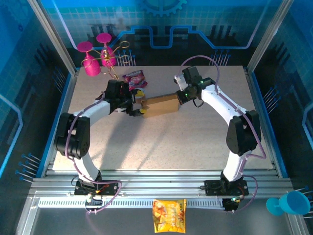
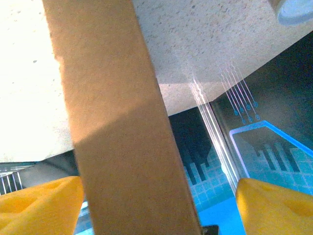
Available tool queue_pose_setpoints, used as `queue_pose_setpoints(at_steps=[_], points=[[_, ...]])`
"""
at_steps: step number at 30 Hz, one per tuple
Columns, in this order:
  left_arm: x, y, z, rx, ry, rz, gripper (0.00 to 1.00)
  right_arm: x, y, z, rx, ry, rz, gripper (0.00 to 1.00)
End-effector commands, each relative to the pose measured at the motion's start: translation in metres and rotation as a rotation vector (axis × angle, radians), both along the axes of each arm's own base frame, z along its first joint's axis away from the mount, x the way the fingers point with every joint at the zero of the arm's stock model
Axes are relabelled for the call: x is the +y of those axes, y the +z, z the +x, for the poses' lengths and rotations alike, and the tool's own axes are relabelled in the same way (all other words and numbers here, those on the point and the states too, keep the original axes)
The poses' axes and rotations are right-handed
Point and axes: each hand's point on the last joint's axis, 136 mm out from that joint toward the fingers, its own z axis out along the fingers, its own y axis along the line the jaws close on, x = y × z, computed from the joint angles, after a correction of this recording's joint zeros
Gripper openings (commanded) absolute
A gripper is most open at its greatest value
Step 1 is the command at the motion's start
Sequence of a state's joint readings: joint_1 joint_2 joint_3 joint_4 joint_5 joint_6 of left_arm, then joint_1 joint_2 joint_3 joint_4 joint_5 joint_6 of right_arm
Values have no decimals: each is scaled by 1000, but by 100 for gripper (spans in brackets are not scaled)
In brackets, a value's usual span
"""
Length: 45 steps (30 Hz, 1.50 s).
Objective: Fold the paper box
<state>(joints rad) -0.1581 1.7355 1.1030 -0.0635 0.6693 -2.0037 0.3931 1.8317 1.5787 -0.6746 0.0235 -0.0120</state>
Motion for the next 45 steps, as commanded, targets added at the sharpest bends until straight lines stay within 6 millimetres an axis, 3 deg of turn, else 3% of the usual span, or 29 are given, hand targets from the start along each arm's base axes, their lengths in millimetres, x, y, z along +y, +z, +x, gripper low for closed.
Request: queue_pose_setpoints(at_steps=[1,8,11,20,45], points=[[9,10,-16,99,62,-15,81,1,-13,-7,55,8,-31,0],[8,38,-20,-34,-26,94,74,1,-16,-6,72,3,-27,0],[8,38,-23,-59,-35,120,73,1,-17,-5,75,3,-27,0],[-17,34,-27,-142,-126,153,70,1,-20,-4,92,-3,-27,0],[-7,-25,-40,-65,-115,219,43,4,-19,-9,111,23,10,0]])
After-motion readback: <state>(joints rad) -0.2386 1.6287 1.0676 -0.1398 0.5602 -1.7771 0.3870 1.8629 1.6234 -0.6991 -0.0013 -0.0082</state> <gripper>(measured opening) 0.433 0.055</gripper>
